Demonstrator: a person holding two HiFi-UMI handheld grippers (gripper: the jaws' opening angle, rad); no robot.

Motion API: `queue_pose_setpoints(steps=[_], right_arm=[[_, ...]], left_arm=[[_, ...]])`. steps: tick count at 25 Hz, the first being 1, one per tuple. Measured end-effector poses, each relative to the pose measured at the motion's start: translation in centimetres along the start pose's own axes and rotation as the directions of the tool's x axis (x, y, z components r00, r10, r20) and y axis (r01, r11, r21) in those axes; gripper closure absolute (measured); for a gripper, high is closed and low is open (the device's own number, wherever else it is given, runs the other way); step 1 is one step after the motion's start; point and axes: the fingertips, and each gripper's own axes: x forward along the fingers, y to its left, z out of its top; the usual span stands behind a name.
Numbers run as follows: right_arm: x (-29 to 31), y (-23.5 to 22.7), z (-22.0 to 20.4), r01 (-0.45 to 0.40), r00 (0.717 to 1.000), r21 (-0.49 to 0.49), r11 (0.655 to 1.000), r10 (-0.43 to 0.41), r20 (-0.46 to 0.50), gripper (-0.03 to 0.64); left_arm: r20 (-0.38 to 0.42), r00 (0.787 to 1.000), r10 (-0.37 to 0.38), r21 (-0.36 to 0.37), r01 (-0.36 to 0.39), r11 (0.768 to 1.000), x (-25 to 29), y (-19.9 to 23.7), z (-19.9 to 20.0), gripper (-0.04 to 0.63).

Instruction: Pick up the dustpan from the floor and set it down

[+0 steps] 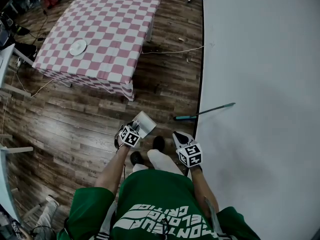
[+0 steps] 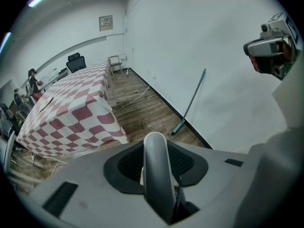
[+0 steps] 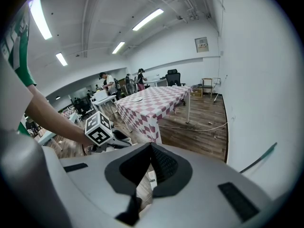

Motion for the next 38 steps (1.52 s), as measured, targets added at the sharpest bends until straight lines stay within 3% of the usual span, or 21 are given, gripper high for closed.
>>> queue_pose_setpoints(steps=[13,25,30,38], right_arm=[[-0.5,0.0,-0.1,-0.009,1.000,-0.005,1.000,0.009,0.007,0.609],[-1.6,-0.8,0.1,0.014,0.998,0.013,1.000,-0.014,0.054,0.609],[-2.6,-1.7,0.6,0.033,0.996,0.035,0.999,-0.036,0.086,0.609],[-5.8,-2.6,4.3,0.059,0.983,0.030,0.998,-0.064,0.172,0.609]], left_arm=[[0.059,0.998,0.015,-0.007,-0.014,1.000,-2.3,-1.0,0.1,0.472],[0.153,0.988,0.001,0.033,-0.006,0.999,-8.2,-1.9,3.7,0.472],[0.220,0.975,-0.016,0.034,0.008,0.999,-11.6,-2.7,6.2,0.472],[0.351,0.936,-0.019,0.025,0.011,1.000,-19.1,-2.9,12.0,0.472]])
